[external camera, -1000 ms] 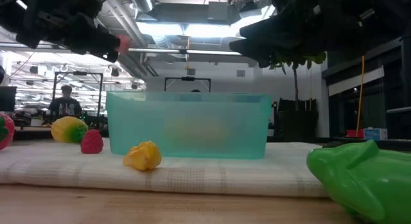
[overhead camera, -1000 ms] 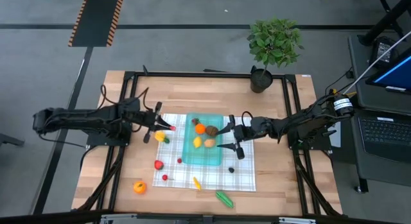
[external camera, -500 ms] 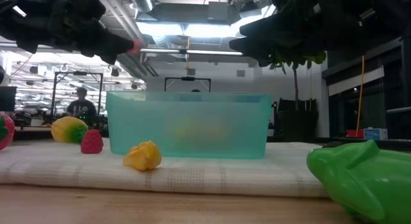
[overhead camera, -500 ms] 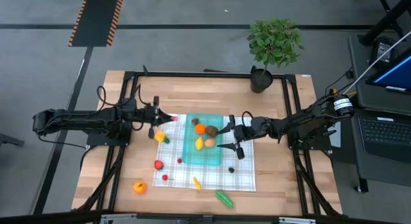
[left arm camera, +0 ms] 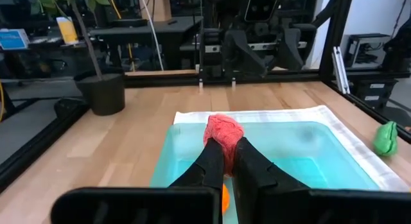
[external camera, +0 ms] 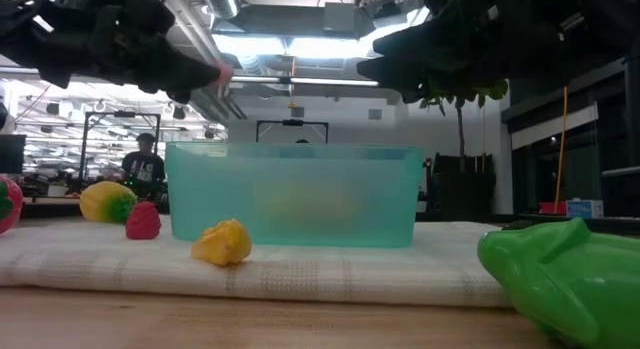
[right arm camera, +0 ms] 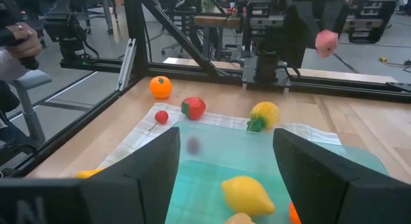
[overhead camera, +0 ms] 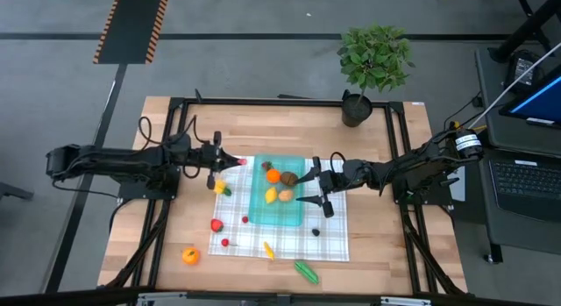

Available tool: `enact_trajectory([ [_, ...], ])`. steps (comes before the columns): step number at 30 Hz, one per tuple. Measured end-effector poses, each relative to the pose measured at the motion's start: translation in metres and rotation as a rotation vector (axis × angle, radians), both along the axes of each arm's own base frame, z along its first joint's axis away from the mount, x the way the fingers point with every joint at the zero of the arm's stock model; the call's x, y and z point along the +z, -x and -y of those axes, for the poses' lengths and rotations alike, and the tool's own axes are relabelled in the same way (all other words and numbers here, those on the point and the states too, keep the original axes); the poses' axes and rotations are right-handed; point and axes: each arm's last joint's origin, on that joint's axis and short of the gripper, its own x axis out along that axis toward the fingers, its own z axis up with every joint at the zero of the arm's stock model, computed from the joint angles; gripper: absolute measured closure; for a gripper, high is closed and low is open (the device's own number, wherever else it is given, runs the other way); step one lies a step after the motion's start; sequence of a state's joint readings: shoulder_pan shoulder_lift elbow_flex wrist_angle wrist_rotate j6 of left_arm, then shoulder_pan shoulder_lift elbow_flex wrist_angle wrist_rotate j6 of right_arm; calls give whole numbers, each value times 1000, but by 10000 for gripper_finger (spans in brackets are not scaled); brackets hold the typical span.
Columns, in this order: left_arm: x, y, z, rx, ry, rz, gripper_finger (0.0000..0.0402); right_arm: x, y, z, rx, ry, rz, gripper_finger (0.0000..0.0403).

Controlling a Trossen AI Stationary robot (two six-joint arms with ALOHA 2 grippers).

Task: Pick and placing Produce into tupperware
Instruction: Put the pink peach into the blue bin

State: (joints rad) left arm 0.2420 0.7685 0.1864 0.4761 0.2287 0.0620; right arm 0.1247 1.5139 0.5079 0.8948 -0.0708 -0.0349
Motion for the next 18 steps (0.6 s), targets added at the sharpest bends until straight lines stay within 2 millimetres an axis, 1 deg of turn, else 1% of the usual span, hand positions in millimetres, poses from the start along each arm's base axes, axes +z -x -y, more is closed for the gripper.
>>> enact_trajectory([
  [7, -1, -20, -5, -5, -21, -58, 397, 0, 0, 0, 0, -1, 0, 152],
  [13, 5, -39, -11, -19, -62, -87, 395, 0, 0, 0, 0, -3, -1, 152],
  [18, 4, -49, -21, -57, -33, -113, 397, 0, 0, 0, 0, -3, -1, 152],
])
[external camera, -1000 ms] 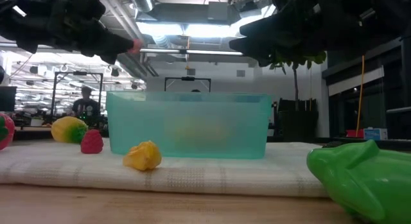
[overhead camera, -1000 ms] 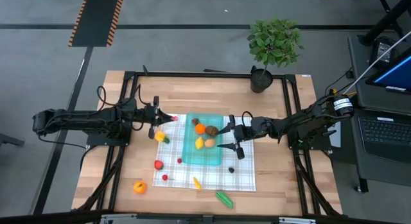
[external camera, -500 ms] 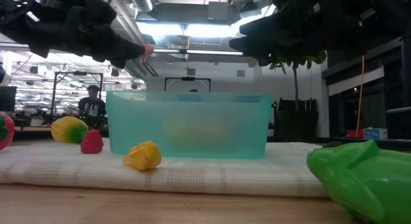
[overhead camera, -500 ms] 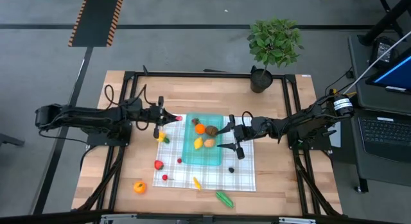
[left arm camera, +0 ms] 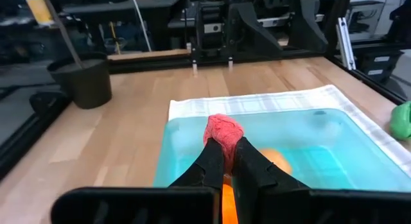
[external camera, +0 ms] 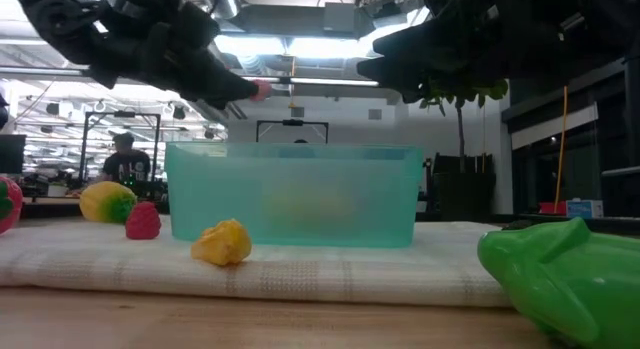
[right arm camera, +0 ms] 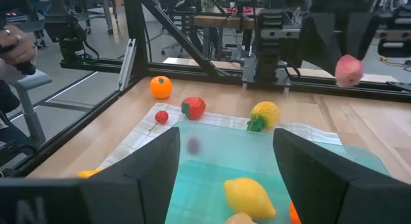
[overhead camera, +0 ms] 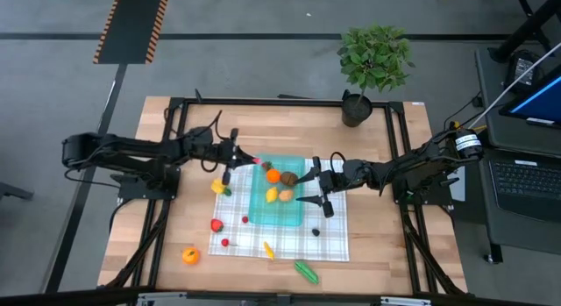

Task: Pick and placing Produce into tupperware
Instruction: Put the pink peach into the blue bin

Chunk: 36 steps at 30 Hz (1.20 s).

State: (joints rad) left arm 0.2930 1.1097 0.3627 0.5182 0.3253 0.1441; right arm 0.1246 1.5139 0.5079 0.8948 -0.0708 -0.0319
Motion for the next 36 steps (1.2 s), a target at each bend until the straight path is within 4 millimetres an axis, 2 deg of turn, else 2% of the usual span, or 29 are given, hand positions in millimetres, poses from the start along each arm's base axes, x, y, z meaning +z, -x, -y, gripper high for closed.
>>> enact_trajectory([
  [7, 7, -11, -10, -52, 67, -48, 397, 0, 0, 0, 0, 0, -1, 152],
  [18, 28, -26, -13, -82, 97, -305, 397, -1, 0, 0, 0, 1, -10, 152],
  [30, 19, -50, -21, -104, 103, -447, 396, -4, 1, 0, 0, -1, -43, 152],
  [36, 6, -57, -18, -124, 118, -499, 396, -5, 1, 0, -3, -20, -54, 152],
])
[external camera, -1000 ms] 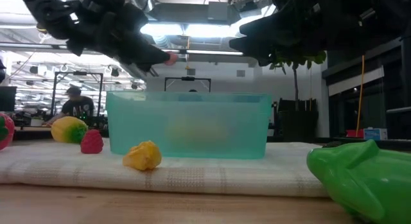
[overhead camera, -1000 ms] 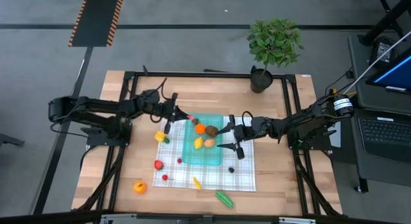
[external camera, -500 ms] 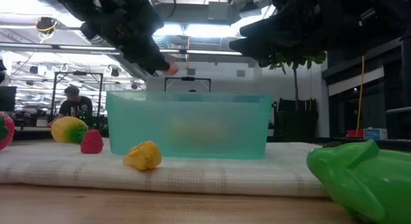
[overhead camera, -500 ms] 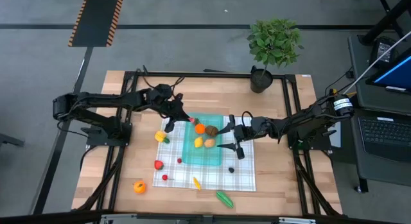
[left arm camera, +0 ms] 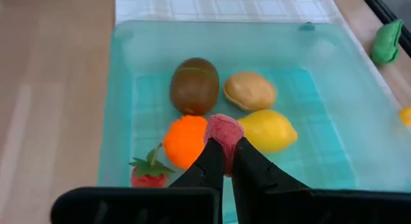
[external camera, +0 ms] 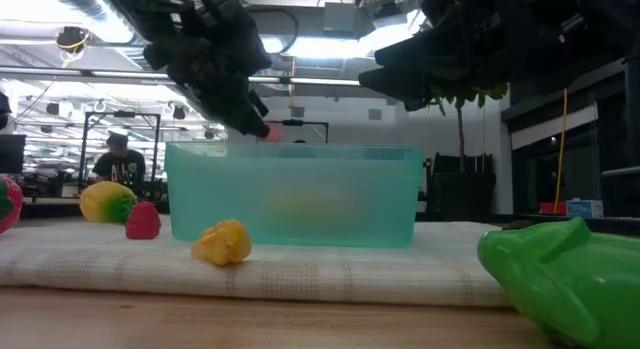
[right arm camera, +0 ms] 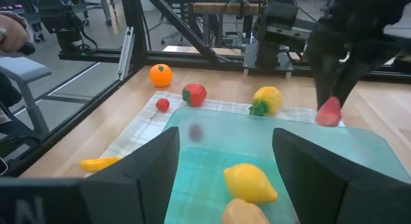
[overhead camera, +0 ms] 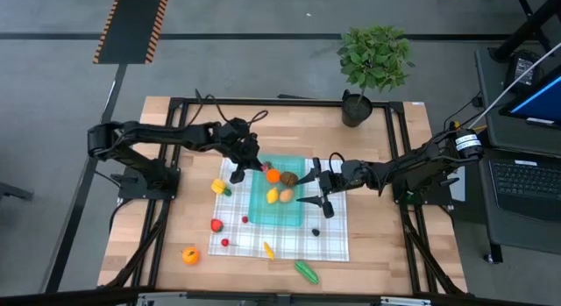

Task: Pick and placing Produce into tupperware
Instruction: Put the pink peach into the blue bin

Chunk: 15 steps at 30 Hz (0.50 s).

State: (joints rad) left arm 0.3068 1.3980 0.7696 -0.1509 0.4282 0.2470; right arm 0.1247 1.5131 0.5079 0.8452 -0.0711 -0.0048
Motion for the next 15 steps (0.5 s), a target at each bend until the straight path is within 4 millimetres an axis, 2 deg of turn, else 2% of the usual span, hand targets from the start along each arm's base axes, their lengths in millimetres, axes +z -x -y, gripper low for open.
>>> enact_trajectory([
  [9, -26, -8, -2, 11, 13, -100, 366, 0, 0, 0, 0, 0, -1, 152],
  [15, -26, -9, 1, 25, -51, -111, 337, 0, 0, 0, 0, 0, -2, 152],
])
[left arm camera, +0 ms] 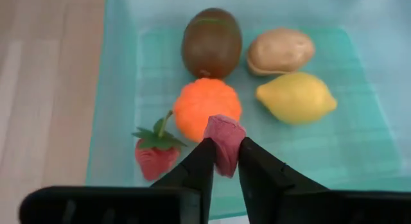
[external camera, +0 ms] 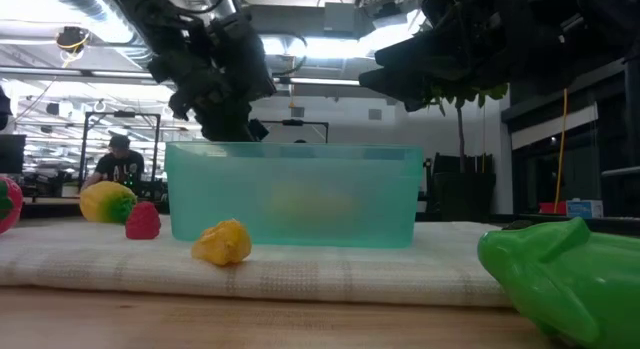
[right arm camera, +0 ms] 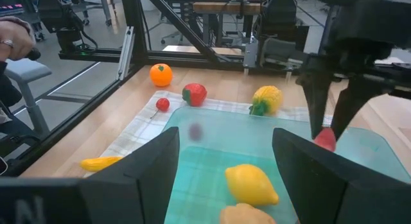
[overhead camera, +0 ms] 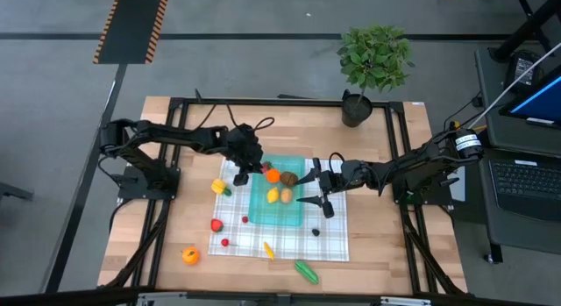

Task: Pick and placing Produce into tupperware
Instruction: Put the pink peach into the blue bin, then put the yellow pineapple into the blue bin

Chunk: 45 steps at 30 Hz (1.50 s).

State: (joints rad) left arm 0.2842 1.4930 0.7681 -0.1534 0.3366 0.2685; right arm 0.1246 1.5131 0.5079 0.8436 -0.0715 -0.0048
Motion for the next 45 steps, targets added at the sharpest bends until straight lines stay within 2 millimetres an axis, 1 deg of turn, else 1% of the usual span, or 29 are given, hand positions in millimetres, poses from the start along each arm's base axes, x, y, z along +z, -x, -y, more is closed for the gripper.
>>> enact_trajectory([
  [6, 6, 0, 4, -1, -33, 21, 292, 0, 0, 0, 0, 0, -4, 152],
  [11, 6, 0, 4, 15, -51, 19, 259, -1, 0, 0, 0, 1, -10, 152],
  [13, 7, 0, 4, 9, -44, 23, 252, -1, 0, 0, 0, 2, -12, 152],
  [15, 12, 2, 5, -1, -37, 40, 248, -1, 0, 0, 0, 2, -12, 152],
  [19, 29, 11, 7, -7, -31, 87, 249, -1, 0, 0, 0, 2, -13, 152],
  [24, 52, 35, 13, -21, -4, 86, 264, -1, 0, 0, 0, 1, -10, 152],
  [28, 61, 57, 19, -8, -10, 145, 275, -1, 0, 0, 0, 1, -8, 152],
  [35, 64, 94, 30, 13, -14, 233, 291, 0, 0, 0, 0, -1, 3, 152],
  [40, 58, 121, 38, 11, -7, 229, 301, 0, 0, 0, 0, -1, 5, 152],
  [43, 55, 134, 43, 18, 11, 245, 307, 0, 0, 0, 0, -1, 4, 152],
  [45, 58, 141, 47, 14, 18, 284, 311, 0, 0, 0, 0, -1, 5, 152],
])
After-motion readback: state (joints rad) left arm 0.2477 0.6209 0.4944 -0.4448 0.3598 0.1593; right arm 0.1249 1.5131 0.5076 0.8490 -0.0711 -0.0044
